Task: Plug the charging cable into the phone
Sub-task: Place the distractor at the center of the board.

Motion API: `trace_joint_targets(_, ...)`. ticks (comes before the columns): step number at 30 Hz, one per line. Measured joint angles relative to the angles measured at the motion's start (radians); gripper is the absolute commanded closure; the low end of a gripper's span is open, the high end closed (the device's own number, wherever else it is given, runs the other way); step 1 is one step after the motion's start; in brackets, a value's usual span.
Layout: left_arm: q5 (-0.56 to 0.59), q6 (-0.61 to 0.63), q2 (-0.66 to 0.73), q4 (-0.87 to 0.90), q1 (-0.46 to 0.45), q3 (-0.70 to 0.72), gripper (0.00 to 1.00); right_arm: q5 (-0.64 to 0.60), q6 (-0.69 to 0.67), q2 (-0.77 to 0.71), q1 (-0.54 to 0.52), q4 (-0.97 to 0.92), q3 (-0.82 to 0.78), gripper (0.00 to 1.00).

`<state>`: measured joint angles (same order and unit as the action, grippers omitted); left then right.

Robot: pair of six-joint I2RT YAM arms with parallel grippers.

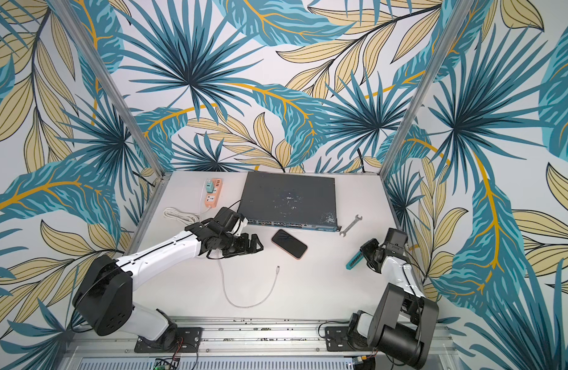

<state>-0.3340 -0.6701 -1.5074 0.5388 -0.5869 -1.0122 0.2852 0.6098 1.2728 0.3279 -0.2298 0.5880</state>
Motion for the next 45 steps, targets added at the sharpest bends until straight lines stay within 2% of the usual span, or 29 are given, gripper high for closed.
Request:
trace_joint_targets(21,0.0,-0.011,-0.02,0.0,-0.001,0.0,0.0,-0.005,-0.012,0.095,0.008,0.052,-0.01,0.55)
trace_joint_targets(24,0.0,-0.011,-0.023,0.0,-0.001,0.0,0.0,-0.008,-0.018,0.101,0.01,0.056,-0.01,0.47)
trace_joint_targets(28,0.0,-0.011,-0.023,0.0,-0.001,0.0,0.0,-0.006,-0.029,0.106,0.012,0.076,-0.009,0.19)
trace_joint_targets(31,0.0,-0.011,-0.023,0.0,-0.001,0.0,0.0,-0.003,-0.033,0.103,0.015,0.097,-0.006,0.07)
trace_joint_targets(36,0.001,-0.011,-0.023,0.0,-0.001,0.0,0.0,-0.008,-0.035,0.1,0.014,0.103,-0.004,0.01)
trace_joint_targets(45,0.001,-0.011,-0.023,0.0,-0.001,0.0,0.0,-0.015,-0.038,0.092,0.014,0.096,-0.005,0.0)
